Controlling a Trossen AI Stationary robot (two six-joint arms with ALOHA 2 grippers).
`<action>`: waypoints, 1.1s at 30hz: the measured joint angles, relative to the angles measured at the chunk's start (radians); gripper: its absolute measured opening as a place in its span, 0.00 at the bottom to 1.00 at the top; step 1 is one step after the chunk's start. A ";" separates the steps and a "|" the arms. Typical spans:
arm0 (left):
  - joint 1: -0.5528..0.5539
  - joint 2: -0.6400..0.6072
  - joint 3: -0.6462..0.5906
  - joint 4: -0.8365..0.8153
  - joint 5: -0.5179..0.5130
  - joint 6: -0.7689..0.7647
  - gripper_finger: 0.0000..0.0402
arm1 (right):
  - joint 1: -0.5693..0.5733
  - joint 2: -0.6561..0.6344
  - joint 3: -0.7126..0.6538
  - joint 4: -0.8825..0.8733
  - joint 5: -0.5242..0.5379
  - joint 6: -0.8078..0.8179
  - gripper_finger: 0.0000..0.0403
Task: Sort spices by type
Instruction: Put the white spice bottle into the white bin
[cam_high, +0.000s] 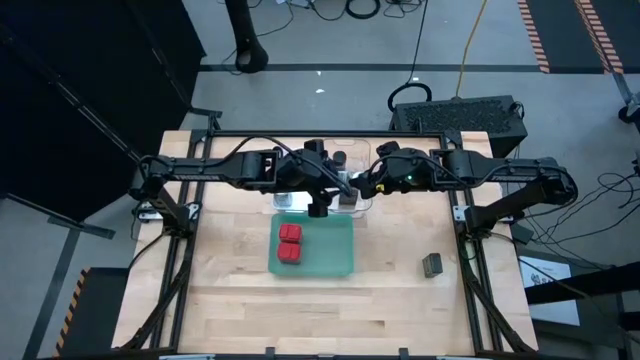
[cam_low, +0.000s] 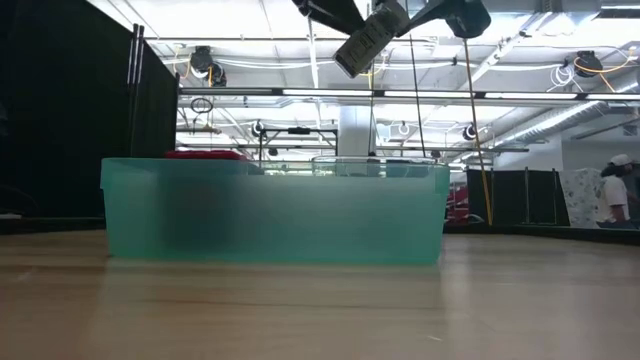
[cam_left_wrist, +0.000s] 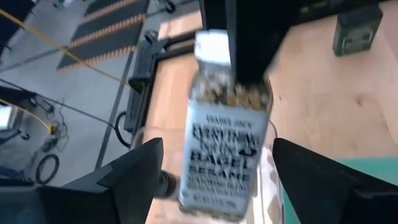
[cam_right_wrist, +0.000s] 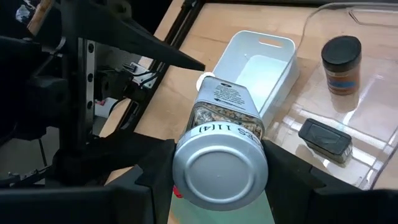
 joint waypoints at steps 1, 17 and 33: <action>0.000 0.000 0.000 0.015 0.000 0.005 0.77 | 0.000 0.000 0.000 0.005 0.000 -0.007 0.43; 0.006 0.029 0.001 0.043 0.080 0.001 0.68 | 0.000 0.000 0.000 0.066 -0.026 -0.083 0.43; 0.011 -0.003 -0.001 0.047 0.145 -0.071 0.50 | 0.001 -0.091 0.001 0.090 -0.004 -0.267 0.69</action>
